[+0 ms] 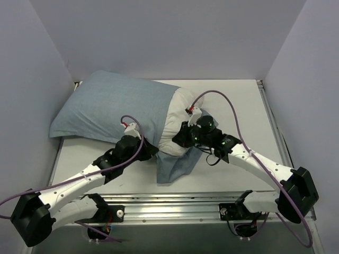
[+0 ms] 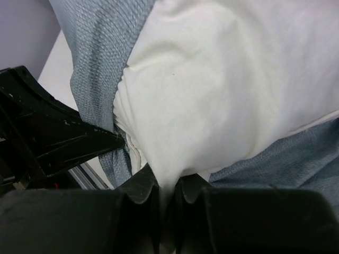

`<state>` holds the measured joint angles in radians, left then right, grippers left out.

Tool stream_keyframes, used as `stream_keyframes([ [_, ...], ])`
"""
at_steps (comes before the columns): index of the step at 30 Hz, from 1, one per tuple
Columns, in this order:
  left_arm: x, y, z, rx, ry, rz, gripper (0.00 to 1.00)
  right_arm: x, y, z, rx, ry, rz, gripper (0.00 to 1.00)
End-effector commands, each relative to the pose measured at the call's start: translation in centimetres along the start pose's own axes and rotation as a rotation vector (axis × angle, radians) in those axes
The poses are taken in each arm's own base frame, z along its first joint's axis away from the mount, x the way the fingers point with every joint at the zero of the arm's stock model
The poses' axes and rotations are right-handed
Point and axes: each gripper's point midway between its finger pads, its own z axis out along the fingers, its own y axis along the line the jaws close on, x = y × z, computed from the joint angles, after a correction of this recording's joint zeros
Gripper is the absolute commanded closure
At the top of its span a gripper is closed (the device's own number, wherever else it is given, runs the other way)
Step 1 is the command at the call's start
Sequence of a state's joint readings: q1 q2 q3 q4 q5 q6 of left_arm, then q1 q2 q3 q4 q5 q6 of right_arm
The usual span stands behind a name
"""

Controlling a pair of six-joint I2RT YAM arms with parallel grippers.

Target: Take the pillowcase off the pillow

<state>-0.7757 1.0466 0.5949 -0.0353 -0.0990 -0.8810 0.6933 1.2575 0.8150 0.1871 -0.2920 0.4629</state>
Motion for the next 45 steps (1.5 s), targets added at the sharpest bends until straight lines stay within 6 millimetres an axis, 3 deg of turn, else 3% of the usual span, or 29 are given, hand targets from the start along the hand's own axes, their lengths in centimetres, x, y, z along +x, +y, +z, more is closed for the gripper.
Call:
stream_keyframes([
  [1, -2.9, 2.1, -1.8, -0.109, -0.109, 0.064, 0.98, -10.4, 3.9, -5.0, -0.057, -0.289, -0.082, 1.00],
  [2, -4.1, 2.8, -2.4, -0.141, -0.150, 0.059, 0.98, -11.0, 3.9, -5.6, -0.038, -0.294, -0.086, 1.00],
  [4, -4.7, 4.4, -3.3, -0.201, -0.167, 0.066, 0.98, -14.1, 5.1, -8.0, -0.028, -0.376, -0.104, 1.00],
  [6, -5.8, 6.2, -4.0, -0.277, -0.204, 0.066, 0.98, -15.2, 5.3, -9.6, 0.001, -0.407, -0.115, 1.00],
  [7, -6.3, 6.6, -4.4, -0.295, -0.223, 0.076, 0.98, -16.9, 5.8, -11.5, 0.014, -0.467, -0.117, 1.00],
  [9, -7.0, 8.2, -5.1, -0.367, -0.255, 0.079, 0.98, -17.8, 5.7, -13.3, 0.048, -0.507, -0.123, 1.00],
  [10, -7.1, 8.7, -5.3, -0.392, -0.263, 0.080, 0.98, -19.3, 6.6, -15.5, 0.039, -0.569, -0.132, 1.00],
  [14, -7.4, 11.8, -6.2, -0.527, -0.304, 0.062, 0.98, -20.8, 6.0, -19.7, 0.140, -0.643, -0.145, 1.00],
  [17, -7.4, 13.9, -6.4, -0.597, -0.321, 0.026, 0.98, -21.2, 6.2, -21.1, 0.157, -0.657, -0.167, 1.00],
  [22, -7.8, 15.2, -6.0, -0.635, -0.332, -0.004, 0.98, -20.1, 8.0, -20.1, 0.042, -0.602, -0.189, 1.00],
  [28, -9.5, 13.3, -5.1, -0.586, -0.336, 0.019, 0.98, -19.0, 11.9, -17.7, -0.190, -0.504, -0.224, 1.00],
  [30, -11.3, 11.6, -5.8, -0.555, -0.371, 0.025, 0.98, -19.0, 12.7, -17.3, -0.231, -0.490, -0.224, 1.00],
  [32, -13.3, 9.7, -7.5, -0.516, -0.417, 0.061, 0.98, -19.5, 13.5, -17.4, -0.263, -0.484, -0.228, 1.00],
  [36, -20.3, 3.7, -13.7, -0.427, -0.614, 0.160, 0.98, -20.9, 15.1, -18.5, -0.315, -0.521, -0.234, 1.00],
  [39, -23.8, 0.8, -17.5, -0.418, -0.705, 0.242, 0.98, -22.4, 16.4, -19.9, -0.354, -0.579, -0.230, 1.00],
  [41, -27.0, -2.7, -20.2, -0.361, -0.784, 0.274, 0.98, -23.1, 17.0, -20.7, -0.370, -0.609, -0.225, 1.00],
  [43, -30.0, -6.1, -22.3, -0.316, -0.838, 0.347, 0.98, -23.9, 16.8, -21.5, -0.348, -0.650, -0.186, 1.00],
  [45, -31.6, -8.9, -22.8, -0.260, -0.846, 0.428, 0.98, -24.8, 15.4, -22.4, -0.271, -0.714, -0.132, 1.00],
])
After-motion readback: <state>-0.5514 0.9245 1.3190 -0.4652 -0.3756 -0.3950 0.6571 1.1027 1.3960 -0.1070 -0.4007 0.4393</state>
